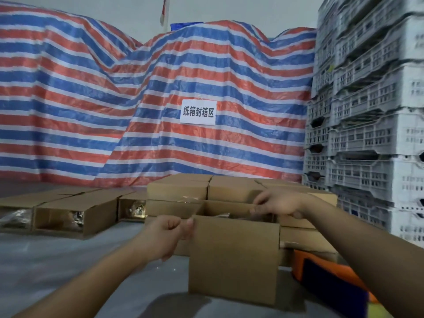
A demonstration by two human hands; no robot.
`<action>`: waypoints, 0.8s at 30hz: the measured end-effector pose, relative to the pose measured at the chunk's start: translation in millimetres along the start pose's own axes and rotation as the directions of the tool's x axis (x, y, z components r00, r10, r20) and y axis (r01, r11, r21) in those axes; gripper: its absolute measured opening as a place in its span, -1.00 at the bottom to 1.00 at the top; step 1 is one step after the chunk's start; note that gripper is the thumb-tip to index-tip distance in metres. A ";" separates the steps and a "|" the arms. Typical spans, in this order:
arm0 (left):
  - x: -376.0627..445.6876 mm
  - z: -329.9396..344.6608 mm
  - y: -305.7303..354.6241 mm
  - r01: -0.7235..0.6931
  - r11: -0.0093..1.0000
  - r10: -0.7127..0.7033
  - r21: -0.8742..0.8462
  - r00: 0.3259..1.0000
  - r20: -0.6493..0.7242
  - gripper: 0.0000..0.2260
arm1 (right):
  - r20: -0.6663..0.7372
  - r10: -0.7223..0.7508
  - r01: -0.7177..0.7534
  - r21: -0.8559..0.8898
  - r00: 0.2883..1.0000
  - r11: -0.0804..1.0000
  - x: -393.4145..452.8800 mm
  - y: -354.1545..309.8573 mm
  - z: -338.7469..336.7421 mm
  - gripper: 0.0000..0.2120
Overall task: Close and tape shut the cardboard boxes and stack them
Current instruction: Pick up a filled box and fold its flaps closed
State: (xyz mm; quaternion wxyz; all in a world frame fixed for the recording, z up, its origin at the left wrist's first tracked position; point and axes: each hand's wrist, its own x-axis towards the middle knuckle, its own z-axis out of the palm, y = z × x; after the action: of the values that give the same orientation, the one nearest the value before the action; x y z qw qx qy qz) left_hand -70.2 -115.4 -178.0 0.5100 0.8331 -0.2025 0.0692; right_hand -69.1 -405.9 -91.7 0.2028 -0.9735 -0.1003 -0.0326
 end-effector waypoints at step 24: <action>56.5 30.7 -14.0 -0.041 0.921 -0.108 -0.386 0.928 -0.357 -0.81 | -0.218 0.369 0.136 0.962 0.904 0.237 34.1 36.3 73.4 -0.42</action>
State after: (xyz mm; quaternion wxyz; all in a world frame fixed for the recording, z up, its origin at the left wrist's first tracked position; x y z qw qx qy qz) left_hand -16.0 -151.8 -185.9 0.6945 0.6909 -0.0974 0.1755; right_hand -26.6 -402.8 -169.5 0.7738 -0.6156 0.0203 -0.1479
